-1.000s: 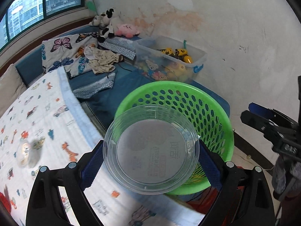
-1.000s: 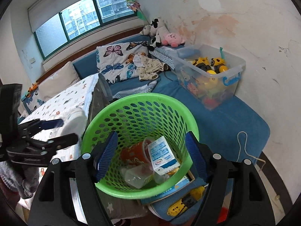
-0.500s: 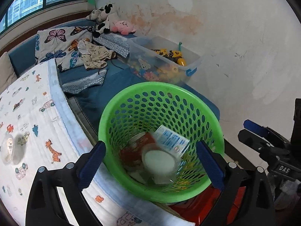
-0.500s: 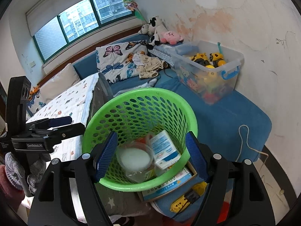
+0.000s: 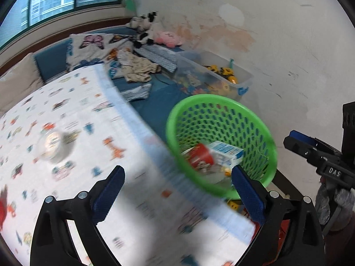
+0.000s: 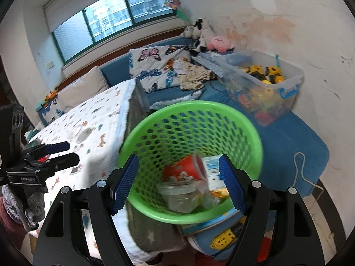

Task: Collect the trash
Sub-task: 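Bring both grippers back over the bed toward the jelly cup and scrubber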

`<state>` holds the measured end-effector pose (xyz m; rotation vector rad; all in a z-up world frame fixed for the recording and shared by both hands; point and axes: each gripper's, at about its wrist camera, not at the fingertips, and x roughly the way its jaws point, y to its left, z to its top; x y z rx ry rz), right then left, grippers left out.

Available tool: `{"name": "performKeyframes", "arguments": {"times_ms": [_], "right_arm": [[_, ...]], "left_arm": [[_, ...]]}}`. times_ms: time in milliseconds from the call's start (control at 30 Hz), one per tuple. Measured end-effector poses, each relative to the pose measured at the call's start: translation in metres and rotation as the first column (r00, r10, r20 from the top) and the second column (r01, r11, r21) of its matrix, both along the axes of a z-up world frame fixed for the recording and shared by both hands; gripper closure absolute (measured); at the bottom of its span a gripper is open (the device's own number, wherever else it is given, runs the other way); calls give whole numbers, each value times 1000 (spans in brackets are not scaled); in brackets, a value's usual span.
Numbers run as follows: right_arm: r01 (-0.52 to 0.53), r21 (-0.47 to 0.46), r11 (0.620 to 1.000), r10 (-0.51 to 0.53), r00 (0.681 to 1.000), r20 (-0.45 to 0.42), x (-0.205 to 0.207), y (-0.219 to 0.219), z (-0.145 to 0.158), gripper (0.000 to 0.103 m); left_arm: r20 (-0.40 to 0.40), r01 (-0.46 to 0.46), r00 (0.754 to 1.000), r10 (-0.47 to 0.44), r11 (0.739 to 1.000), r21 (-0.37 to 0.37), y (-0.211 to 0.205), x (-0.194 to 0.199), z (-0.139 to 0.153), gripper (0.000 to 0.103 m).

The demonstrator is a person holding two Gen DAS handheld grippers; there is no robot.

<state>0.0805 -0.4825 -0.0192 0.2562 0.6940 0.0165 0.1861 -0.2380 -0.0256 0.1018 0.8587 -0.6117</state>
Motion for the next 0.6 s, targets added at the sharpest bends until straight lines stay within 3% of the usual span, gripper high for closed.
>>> {"name": "performKeyframes", "arguments": {"times_ms": [300, 600], "right_arm": [[-131, -15, 991, 131, 991, -18, 31, 58, -2, 28], [-278, -46, 960, 276, 960, -45, 66, 127, -5, 28]], "left_arm": [[15, -132, 991, 132, 991, 18, 78, -12, -3, 9], [22, -281, 960, 280, 959, 36, 160, -18, -6, 9]]}}
